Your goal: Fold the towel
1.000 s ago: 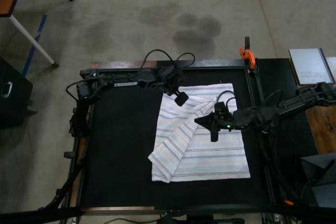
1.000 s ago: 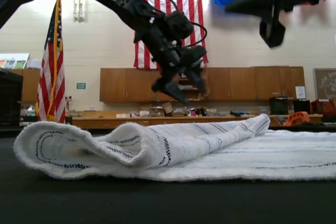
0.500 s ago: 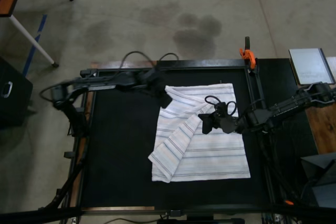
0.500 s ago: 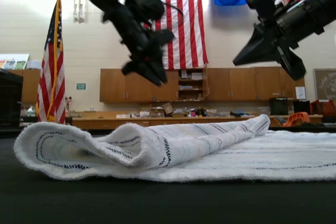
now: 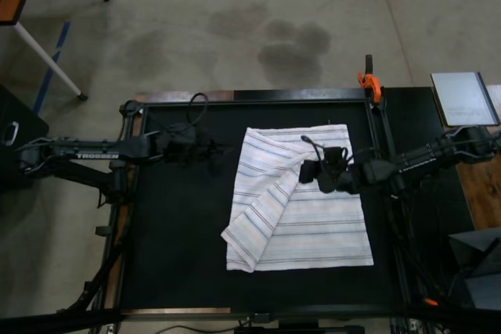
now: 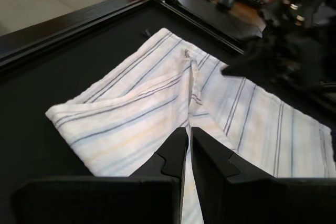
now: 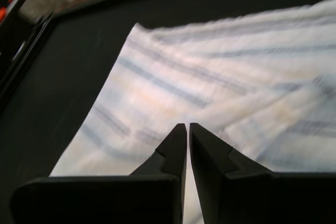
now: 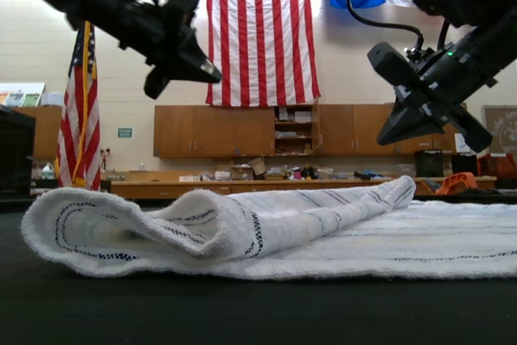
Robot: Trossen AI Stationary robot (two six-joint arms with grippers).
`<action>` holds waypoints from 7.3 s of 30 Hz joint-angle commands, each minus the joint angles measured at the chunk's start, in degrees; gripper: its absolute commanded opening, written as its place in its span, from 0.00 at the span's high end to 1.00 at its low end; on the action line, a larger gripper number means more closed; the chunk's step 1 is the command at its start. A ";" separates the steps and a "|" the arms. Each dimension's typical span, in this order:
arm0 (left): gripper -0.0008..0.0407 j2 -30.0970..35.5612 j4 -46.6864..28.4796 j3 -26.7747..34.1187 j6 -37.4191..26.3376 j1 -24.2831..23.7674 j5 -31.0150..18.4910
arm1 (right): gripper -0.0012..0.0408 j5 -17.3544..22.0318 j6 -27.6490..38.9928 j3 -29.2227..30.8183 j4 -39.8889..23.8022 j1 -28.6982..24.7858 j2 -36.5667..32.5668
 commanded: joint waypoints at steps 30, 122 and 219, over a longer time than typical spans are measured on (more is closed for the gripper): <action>0.95 -3.23 0.28 -4.87 -2.34 0.02 0.13 | 0.74 -7.93 5.55 -0.09 -12.04 -17.16 1.07; 0.95 -3.13 0.55 -4.87 -6.14 0.02 0.66 | 0.63 -11.41 -24.55 -2.93 -11.58 -49.29 -1.22; 0.95 0.81 0.20 -4.87 1.46 0.02 0.85 | 0.92 -39.32 -67.52 24.98 -6.49 -6.58 28.96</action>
